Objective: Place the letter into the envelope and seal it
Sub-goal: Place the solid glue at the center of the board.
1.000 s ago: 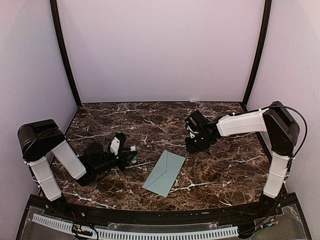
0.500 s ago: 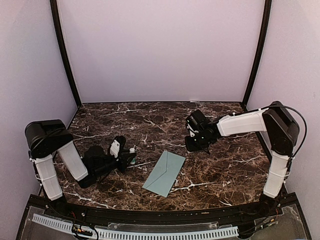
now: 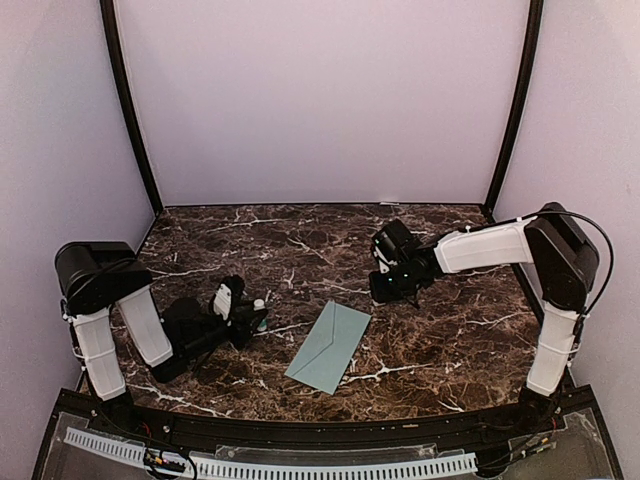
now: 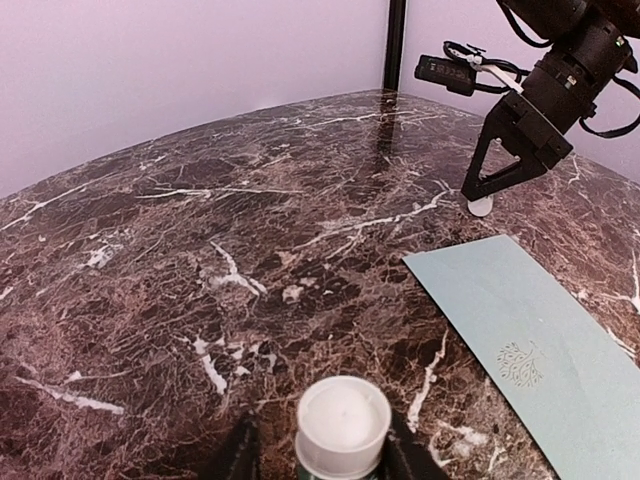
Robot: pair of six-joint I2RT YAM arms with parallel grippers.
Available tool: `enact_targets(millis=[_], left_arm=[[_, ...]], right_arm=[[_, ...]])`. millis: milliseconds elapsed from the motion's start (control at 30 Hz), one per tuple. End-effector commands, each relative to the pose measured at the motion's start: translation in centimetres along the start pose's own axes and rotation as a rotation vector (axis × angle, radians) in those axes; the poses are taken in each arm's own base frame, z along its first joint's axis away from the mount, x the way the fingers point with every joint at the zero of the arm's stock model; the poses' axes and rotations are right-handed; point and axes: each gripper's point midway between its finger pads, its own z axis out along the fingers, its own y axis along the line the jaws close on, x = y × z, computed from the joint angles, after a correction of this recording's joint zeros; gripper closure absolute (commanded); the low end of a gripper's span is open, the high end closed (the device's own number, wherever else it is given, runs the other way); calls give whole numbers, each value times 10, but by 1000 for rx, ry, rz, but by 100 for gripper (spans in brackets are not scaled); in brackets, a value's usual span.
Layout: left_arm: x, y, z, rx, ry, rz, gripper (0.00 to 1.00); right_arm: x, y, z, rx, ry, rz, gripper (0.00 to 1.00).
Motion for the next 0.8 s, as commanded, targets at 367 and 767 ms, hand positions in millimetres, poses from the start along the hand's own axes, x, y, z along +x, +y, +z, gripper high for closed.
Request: enact_targets(millis=[367,767], left_arm=[[-19,0,-20,-11,-54,-33,24],[-100,7,-56,-71,-72,-78,18]], right_arm=[[-9,7,-20,-108,-64,49,83],[-38,48,-107,-464,-209,90,84]])
